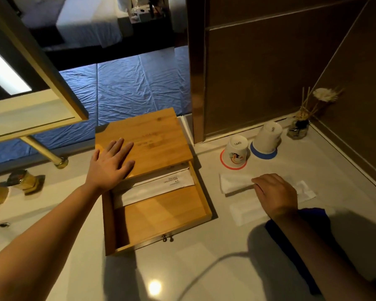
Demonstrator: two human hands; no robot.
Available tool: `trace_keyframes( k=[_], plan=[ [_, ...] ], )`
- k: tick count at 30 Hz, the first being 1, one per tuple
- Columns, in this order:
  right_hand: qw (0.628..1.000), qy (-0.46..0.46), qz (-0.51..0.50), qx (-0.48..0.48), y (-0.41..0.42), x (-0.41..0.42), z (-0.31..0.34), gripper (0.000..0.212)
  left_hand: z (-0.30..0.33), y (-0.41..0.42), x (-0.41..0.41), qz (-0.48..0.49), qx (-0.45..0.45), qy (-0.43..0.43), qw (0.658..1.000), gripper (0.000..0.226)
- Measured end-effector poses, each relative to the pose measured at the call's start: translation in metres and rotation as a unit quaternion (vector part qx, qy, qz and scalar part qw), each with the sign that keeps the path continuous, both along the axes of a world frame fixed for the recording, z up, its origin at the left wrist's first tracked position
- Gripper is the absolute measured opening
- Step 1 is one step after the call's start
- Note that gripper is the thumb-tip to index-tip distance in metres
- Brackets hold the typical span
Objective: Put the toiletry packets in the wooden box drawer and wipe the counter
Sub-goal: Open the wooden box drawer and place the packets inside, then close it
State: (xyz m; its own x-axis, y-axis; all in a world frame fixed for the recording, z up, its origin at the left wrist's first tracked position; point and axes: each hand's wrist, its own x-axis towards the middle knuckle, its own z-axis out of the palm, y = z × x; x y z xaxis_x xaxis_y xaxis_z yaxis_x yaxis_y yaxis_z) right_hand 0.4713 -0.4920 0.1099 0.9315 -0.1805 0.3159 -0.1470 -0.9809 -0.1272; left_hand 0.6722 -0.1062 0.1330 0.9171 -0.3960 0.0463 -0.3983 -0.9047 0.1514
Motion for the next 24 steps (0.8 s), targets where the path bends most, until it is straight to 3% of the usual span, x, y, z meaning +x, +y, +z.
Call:
trace_keyframes(
  k=[4,7,11,13,16,19,24],
  plan=[
    [0.98,-0.185,0.075,-0.008,0.031,-0.003,0.036,0.011,0.001,-0.001,0.0,0.005,-0.002,0.002,1.0,0.066],
    [0.955,-0.222,0.189,0.051,0.093,0.0,0.065,0.02,0.0,-0.002,0.0,0.007,-0.002,0.0,1.0,0.064],
    [0.925,-0.114,0.358,0.054,0.183,0.006,0.072,0.017,-0.002,-0.001,0.0,0.009,0.0,-0.001,1.0,0.062],
    [0.918,-0.052,0.393,0.028,0.207,0.013,0.067,0.014,-0.003,-0.001,0.0,0.006,-0.004,-0.002,1.0,0.064],
    [0.929,0.012,0.369,0.002,0.219,0.029,0.06,0.013,-0.004,0.0,0.001,0.004,-0.008,-0.005,1.0,0.065],
    [0.942,0.117,0.316,-0.005,0.217,0.039,0.052,0.029,-0.006,0.002,0.003,0.0,-0.01,-0.012,1.0,0.062],
    [0.929,0.201,0.31,-0.011,0.223,0.055,0.04,0.028,-0.007,0.002,0.003,-0.002,-0.021,-0.011,1.0,0.061]
  ],
)
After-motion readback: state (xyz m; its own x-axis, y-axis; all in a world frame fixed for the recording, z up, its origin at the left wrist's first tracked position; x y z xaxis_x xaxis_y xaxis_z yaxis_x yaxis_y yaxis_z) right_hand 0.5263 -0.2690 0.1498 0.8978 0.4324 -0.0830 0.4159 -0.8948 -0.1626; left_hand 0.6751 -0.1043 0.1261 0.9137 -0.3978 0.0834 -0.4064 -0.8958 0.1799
